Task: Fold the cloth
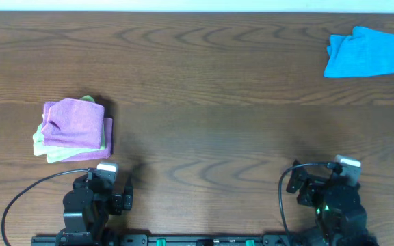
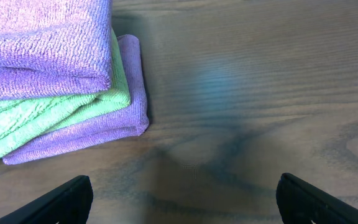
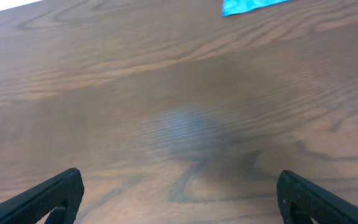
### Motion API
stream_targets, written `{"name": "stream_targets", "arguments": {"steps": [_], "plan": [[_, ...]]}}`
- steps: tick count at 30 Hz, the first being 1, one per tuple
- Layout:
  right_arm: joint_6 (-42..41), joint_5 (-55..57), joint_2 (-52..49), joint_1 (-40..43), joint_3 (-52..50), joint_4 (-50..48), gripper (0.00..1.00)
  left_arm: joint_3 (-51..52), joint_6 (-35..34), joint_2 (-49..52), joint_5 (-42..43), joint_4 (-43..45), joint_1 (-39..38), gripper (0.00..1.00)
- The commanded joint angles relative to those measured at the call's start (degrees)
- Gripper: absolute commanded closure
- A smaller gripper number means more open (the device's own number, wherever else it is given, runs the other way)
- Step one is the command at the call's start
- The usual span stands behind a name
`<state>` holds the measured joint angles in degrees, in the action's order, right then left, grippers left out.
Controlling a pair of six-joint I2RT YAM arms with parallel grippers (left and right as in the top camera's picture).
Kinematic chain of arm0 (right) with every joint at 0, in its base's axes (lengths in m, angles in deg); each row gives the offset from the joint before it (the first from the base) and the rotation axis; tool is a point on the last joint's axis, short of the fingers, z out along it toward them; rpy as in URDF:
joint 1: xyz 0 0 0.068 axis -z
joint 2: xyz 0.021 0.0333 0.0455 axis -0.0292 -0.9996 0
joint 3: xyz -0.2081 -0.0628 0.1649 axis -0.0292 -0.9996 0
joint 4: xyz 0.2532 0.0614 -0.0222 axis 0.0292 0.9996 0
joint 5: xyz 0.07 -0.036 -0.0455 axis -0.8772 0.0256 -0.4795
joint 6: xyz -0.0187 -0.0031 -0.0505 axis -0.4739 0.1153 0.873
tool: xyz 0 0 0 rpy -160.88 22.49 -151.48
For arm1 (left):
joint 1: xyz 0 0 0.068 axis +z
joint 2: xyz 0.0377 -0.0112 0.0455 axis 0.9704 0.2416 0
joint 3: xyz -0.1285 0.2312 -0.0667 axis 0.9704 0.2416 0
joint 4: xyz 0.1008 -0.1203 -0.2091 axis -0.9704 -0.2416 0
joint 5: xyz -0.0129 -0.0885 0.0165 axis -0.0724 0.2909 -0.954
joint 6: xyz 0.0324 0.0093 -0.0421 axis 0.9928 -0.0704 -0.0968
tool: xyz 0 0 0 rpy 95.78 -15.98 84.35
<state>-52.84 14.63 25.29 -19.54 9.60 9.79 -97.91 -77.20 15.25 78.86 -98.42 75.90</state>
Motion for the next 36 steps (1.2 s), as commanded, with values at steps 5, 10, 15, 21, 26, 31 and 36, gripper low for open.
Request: {"name": "stream_targets", "arguments": {"steps": [5,10,15,21,26,31,36], "plan": [[16.6,-7.1,4.0,5.0,-8.0,-6.1,0.01,2.5,1.9,-0.4,-0.6,-2.5,-0.3,0.05],[22.0,-13.3,9.1,10.4,-12.5,-6.7,0.01,2.5,1.9,-0.4,-0.6,-2.5,-0.3,0.05],[25.8,-17.6,11.9,15.3,-15.2,-6.7,0.01,2.5,1.9,-0.4,-0.6,-2.5,-0.3,0.05],[28.9,-19.1,12.7,17.6,-17.3,-6.7,0.01,2.5,1.9,-0.4,-0.6,-2.5,-0.3,0.05],[28.9,-19.4,13.1,17.6,-19.1,-6.8,0.01,2.5,1.9,-0.4,-0.6,-2.5,-0.3,0.05],[29.9,-18.9,13.1,17.6,-19.4,-6.8,0.01,2.5,1.9,-0.4,-0.6,-2.5,-0.3,0.05],[29.8,-18.3,13.1,17.6,-19.4,-6.8,0.01,2.5,1.9,-0.4,-0.6,-2.5,-0.3,0.05]]}}
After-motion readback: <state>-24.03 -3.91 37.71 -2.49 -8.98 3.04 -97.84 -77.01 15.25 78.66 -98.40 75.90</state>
